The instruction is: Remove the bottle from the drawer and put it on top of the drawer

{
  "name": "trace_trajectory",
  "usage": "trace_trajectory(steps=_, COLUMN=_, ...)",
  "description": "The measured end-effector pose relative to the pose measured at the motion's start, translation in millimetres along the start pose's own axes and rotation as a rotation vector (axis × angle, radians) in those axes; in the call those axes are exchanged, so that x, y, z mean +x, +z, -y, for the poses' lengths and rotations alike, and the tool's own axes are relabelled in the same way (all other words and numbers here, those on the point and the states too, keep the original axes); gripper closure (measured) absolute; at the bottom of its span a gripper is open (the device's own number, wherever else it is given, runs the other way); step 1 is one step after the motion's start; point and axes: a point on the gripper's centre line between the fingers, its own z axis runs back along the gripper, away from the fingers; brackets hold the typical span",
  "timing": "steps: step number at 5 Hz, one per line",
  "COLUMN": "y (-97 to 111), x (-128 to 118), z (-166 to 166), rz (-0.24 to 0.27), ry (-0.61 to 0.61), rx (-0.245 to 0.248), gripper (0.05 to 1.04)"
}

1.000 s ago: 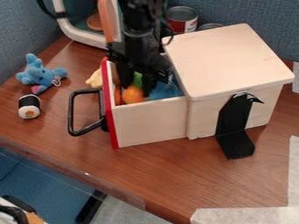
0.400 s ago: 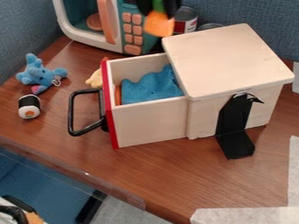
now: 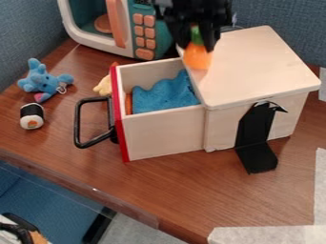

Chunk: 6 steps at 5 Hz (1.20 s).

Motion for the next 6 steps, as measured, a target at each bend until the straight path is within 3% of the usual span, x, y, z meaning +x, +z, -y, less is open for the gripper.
trace_trajectory(steps=1, y=-8.6, x=1.7, z=-1.1, rz=0.087, ry=0.033, rx=-0.012, gripper=0.54)
trace_trajectory(steps=2, y=-9.7, x=2.8, z=-4.5, rz=0.114, ry=0.043, rx=-0.009, gripper=0.469)
trace_trajectory(steps=3, y=-10.1, x=-2.9, z=-11.9, rz=0.09, ry=0.049, rx=-0.005, gripper=0.168)
trace_trajectory(steps=4, y=-0.4, x=-1.6, z=-11.2, rz=0.095, ry=0.063, rx=-0.008, gripper=0.073)
trace_trajectory(steps=5, y=15.7, x=2.4, z=-13.3, rz=0.131, ry=0.068, rx=-0.02, gripper=0.077)
trace_trajectory(steps=6, y=36.6, x=0.9, z=-20.1, rz=0.131, ry=0.053, rx=-0.033, gripper=0.083)
